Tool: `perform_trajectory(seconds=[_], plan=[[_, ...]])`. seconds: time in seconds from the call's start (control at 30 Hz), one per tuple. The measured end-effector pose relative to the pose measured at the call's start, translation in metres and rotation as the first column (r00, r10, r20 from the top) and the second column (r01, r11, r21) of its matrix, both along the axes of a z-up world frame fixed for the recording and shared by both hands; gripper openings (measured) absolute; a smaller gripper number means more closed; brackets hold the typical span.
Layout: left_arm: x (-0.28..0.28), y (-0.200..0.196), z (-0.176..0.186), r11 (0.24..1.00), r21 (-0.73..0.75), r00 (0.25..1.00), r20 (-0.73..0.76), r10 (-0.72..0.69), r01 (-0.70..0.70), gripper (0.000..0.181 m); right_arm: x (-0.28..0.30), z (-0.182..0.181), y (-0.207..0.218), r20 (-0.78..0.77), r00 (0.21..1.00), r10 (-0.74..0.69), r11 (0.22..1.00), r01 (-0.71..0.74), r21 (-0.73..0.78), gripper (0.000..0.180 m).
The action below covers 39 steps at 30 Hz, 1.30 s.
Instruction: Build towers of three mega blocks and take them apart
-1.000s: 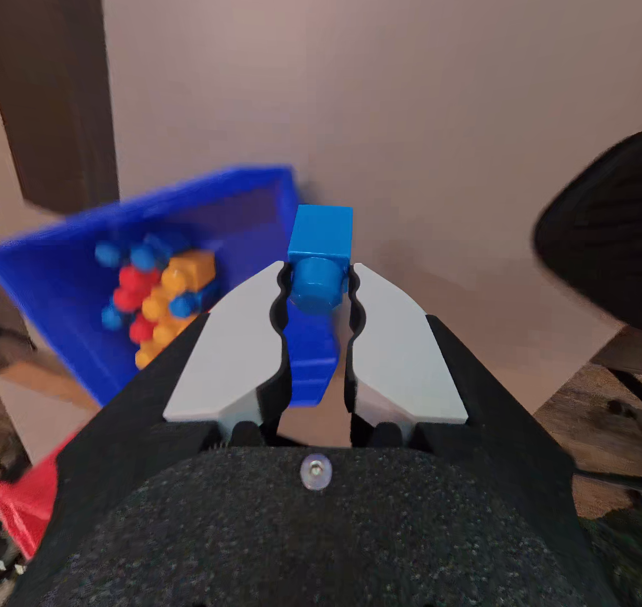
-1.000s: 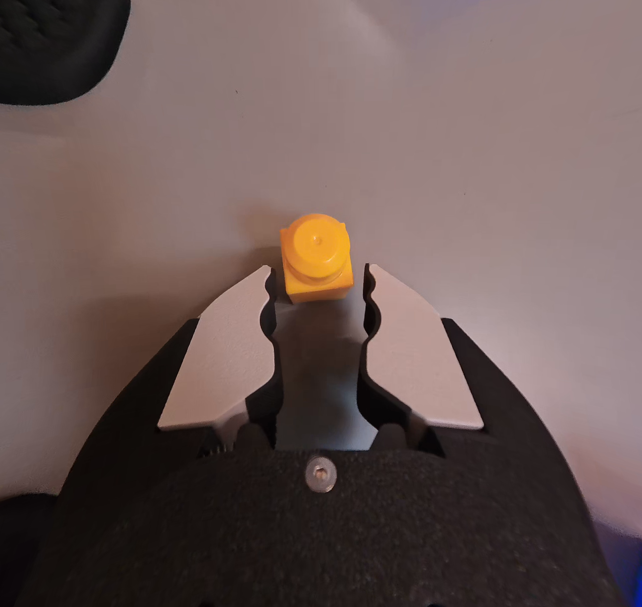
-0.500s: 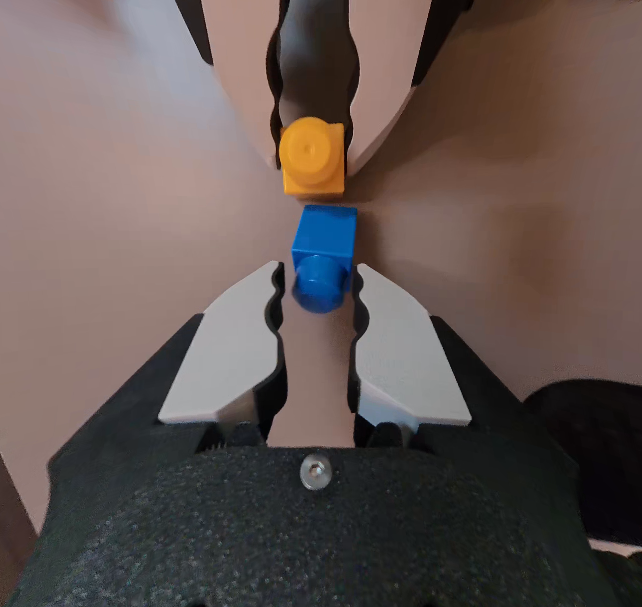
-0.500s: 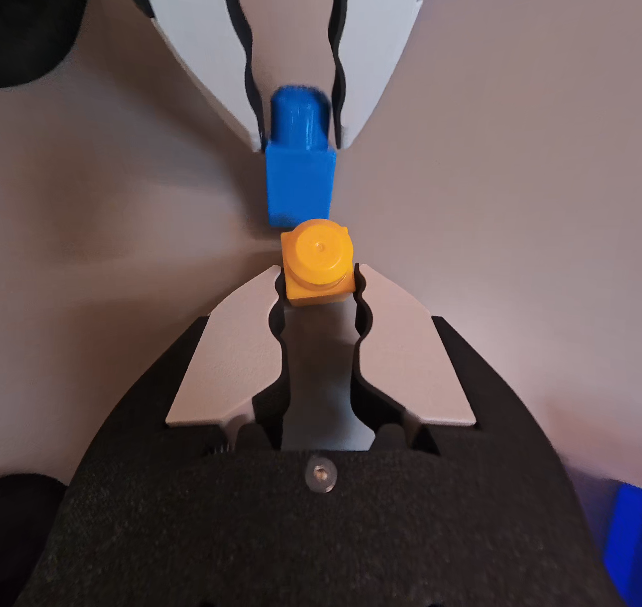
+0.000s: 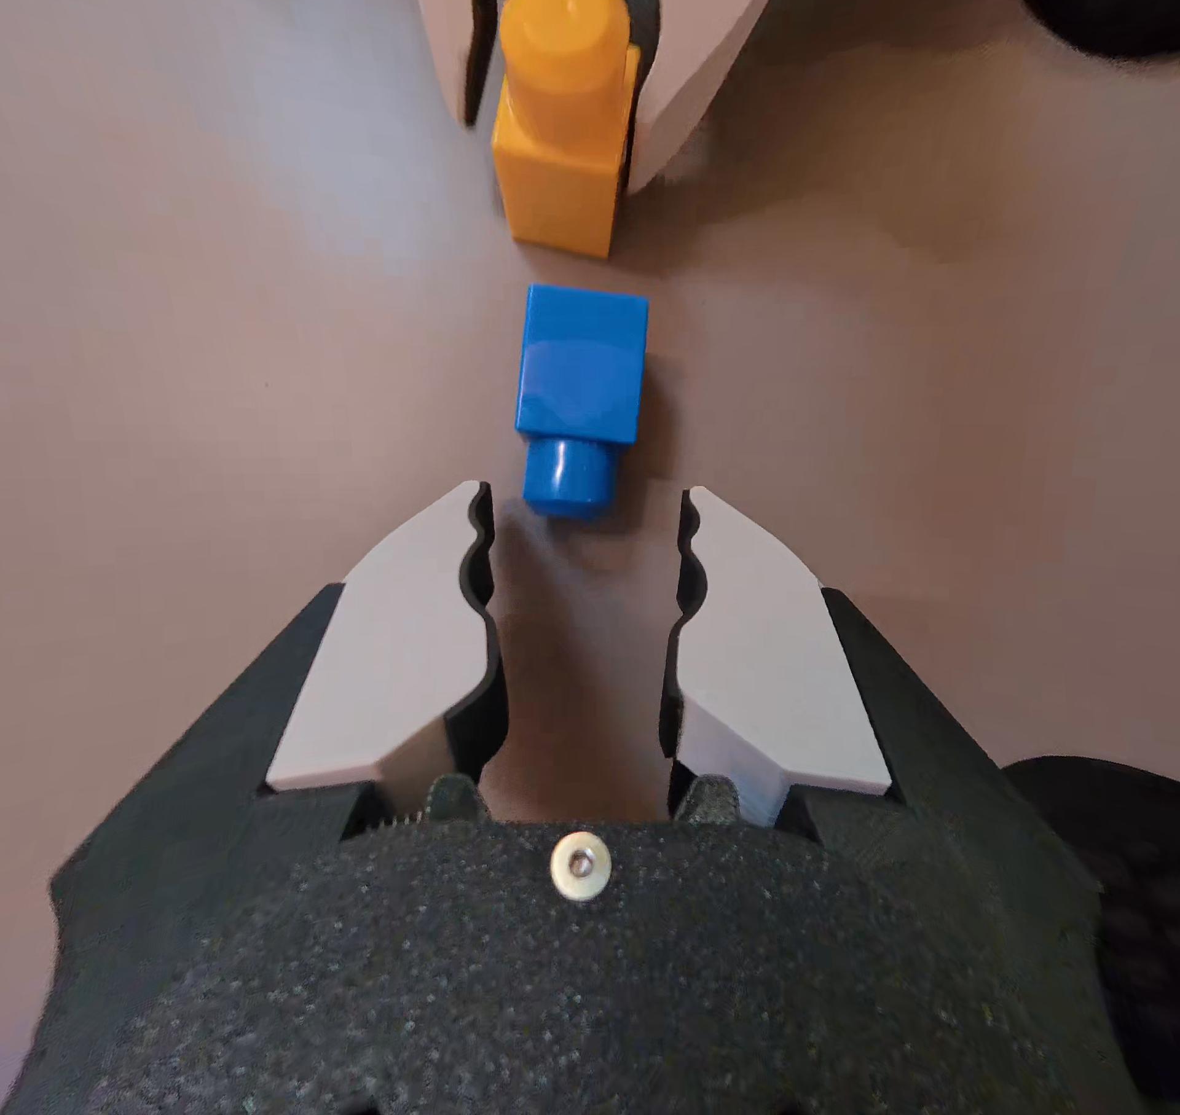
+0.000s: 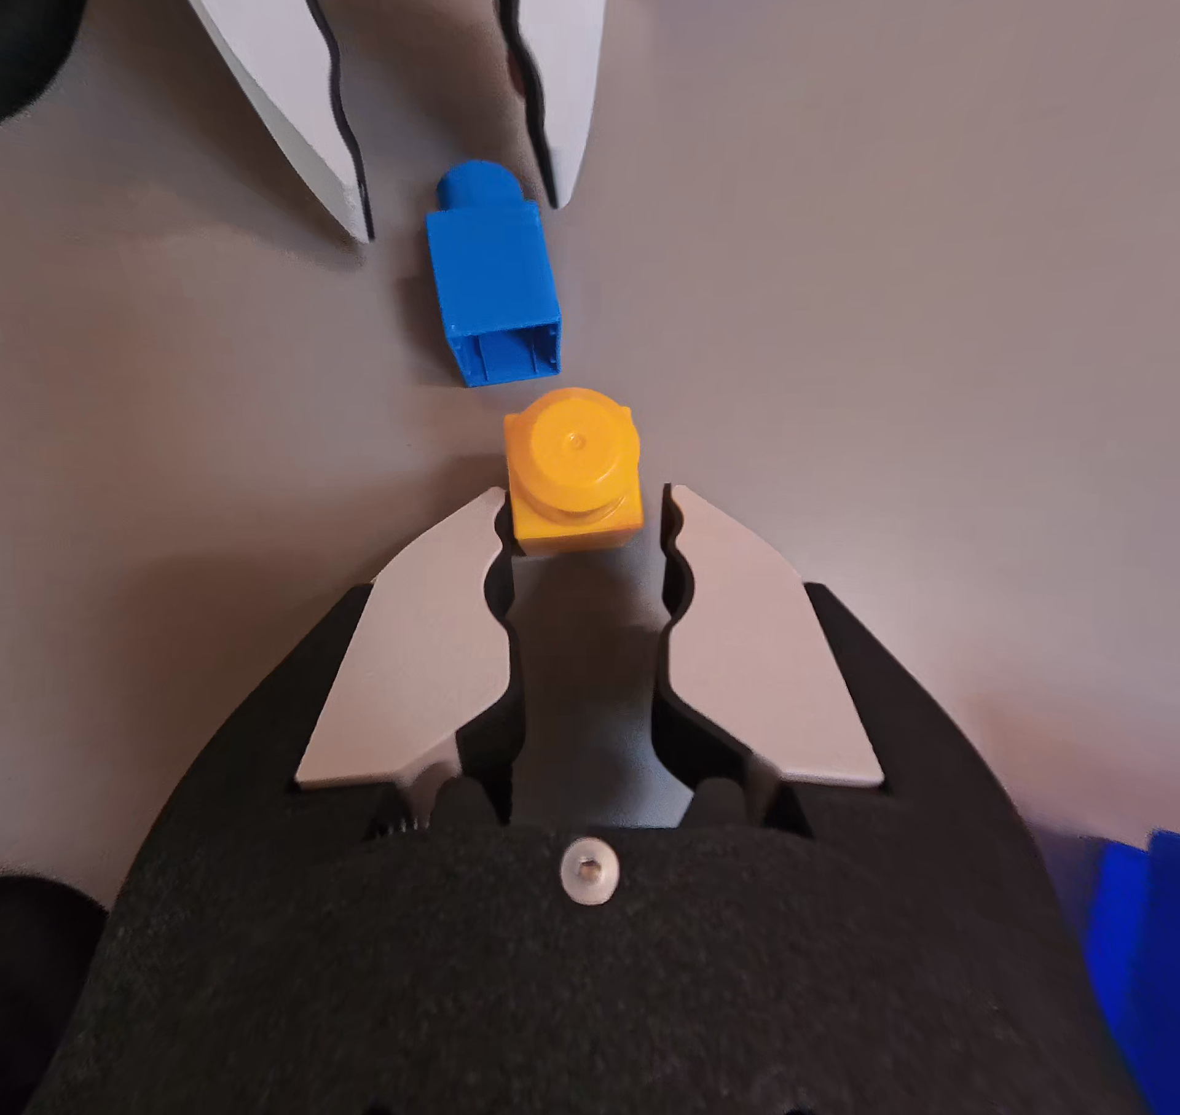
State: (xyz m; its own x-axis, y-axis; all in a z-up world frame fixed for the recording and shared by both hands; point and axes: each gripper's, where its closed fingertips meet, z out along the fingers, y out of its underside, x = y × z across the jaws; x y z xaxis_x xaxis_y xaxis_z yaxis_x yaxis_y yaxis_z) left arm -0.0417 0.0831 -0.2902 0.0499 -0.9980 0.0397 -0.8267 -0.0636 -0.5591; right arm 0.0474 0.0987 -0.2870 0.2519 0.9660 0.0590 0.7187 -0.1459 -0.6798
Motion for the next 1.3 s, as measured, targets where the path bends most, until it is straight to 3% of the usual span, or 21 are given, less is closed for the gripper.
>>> perform_trajectory(seconds=[0.1,0.23,0.47,0.57,0.67,0.73,0.8,0.87,0.93,1.03,1.3], plan=[[-0.004,0.004,-0.006,0.999,0.03,1.0,0.001,0.015,-0.015,0.051,-0.005,0.027,0.002,-0.076,0.997,-0.011,0.998,0.016,0.064,0.055],[0.012,0.006,-0.007,0.997,0.075,0.998,0.057,-0.012,0.008,0.03,-0.022,0.053,-0.011,-0.093,0.995,0.036,0.987,-0.021,0.16,0.061],[0.0,-0.008,0.026,0.988,0.149,0.999,-0.045,-0.022,0.028,0.03,-0.038,0.06,-0.027,-0.053,0.995,0.084,0.977,-0.071,0.203,0.064],[0.006,-0.023,0.046,0.977,0.202,0.995,-0.089,-0.056,0.073,0.03,-0.054,0.059,-0.04,0.003,0.992,0.128,0.962,-0.125,0.243,0.062],[0.009,-0.03,0.058,0.958,0.255,0.989,-0.1,-0.105,0.128,0.03,-0.064,0.052,-0.045,0.058,0.987,0.148,0.941,-0.159,0.299,0.038],[0.014,-0.03,0.072,0.957,0.265,0.991,0.034,-0.129,0.116,0.03,-0.063,0.061,-0.045,-0.004,0.986,0.164,0.947,-0.156,0.281,0.037],[0.021,-0.023,0.103,0.974,0.224,0.946,0.303,-0.112,0.044,0.03,-0.058,0.083,-0.038,-0.171,0.974,0.149,0.958,-0.099,0.271,0.037],[0.025,-0.019,0.145,0.991,0.13,0.803,0.592,-0.066,-0.015,0.032,-0.054,0.117,-0.034,-0.414,0.9,0.137,0.974,-0.046,0.222,0.037],[0.029,-0.02,0.169,0.996,0.087,0.677,0.734,-0.051,-0.019,0.036,-0.05,0.145,-0.035,-0.575,0.806,0.14,0.98,-0.03,0.196,0.037],[0.044,-0.026,0.165,0.99,0.138,0.683,0.724,-0.095,-0.009,0.044,-0.053,0.155,-0.039,-0.631,0.761,0.152,0.979,-0.029,0.201,0.037],[0.052,-0.034,0.179,0.997,0.08,0.596,0.799,-0.074,0.018,0.036,-0.059,0.161,-0.045,-0.652,0.742,0.157,0.978,-0.026,0.207,0.036]])
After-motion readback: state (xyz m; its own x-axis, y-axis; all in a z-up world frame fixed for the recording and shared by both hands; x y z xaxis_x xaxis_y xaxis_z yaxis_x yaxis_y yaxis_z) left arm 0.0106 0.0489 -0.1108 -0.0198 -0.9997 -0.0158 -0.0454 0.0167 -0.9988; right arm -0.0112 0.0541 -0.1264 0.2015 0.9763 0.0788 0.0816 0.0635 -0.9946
